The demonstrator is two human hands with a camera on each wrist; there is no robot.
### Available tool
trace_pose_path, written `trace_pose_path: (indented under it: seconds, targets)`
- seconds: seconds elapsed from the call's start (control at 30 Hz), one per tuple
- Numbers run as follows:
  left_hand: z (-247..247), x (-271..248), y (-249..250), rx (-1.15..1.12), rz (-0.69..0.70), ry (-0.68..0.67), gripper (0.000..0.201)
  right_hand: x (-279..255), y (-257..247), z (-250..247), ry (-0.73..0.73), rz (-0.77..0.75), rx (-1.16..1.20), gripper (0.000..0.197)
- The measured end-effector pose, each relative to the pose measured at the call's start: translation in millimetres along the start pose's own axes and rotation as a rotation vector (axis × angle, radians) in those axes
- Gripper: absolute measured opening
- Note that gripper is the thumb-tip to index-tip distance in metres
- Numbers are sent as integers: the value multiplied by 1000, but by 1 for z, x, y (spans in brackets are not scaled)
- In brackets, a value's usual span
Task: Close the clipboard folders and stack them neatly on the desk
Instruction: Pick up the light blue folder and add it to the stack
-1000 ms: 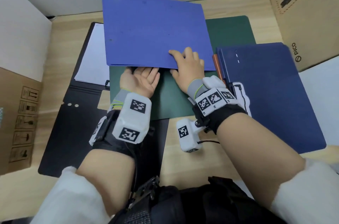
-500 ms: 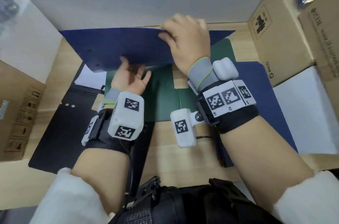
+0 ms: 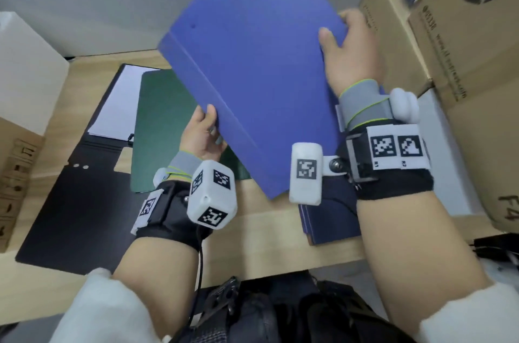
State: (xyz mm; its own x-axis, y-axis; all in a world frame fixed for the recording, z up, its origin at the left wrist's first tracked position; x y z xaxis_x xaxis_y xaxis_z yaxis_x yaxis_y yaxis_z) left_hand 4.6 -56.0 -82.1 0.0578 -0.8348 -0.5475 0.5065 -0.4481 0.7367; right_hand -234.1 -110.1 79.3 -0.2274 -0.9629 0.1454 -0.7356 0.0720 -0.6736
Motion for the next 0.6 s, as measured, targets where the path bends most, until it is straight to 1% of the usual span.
trace_pose_path:
  seconds: [0.1, 0.17, 0.27, 0.37, 0.5, 0.6]
  targets:
    - [32, -1, -17, -2, -5, -93, 20, -7, 64, 4, -21, 141, 50, 54]
    - [51, -1, -32, -13, -15, -149, 27, -17, 107, 6, -64, 279, -22, 59]
    - [72, -2, -65, 63, -83, -125, 43, -42, 173, 3, -113, 505, -95, 60]
    - [81, -2, -98, 68, -192, -88, 45, -64, 217, 3, -151, 635, -114, 61]
    - [88, -1, -124, 101, -245, -65, 47, -85, 248, 10, -270, 704, -149, 66]
    - [96, -1, -132, 104, -256, -66, 49, -93, 256, 20, -304, 682, -140, 67]
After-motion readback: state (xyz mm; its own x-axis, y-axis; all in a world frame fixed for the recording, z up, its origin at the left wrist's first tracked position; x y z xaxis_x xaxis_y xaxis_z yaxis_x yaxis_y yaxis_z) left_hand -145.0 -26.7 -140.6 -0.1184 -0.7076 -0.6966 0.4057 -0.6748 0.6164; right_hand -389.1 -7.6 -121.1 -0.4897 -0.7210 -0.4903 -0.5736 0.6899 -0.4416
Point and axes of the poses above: each hand's wrist, its own x-axis towards the middle knuckle, its own z-axis out of the palm, y = z × x, the point moved 9 cm from there along x, towards the middle knuckle, and after that the axes turned 5 degrees about -z, right-handed, at the moved point
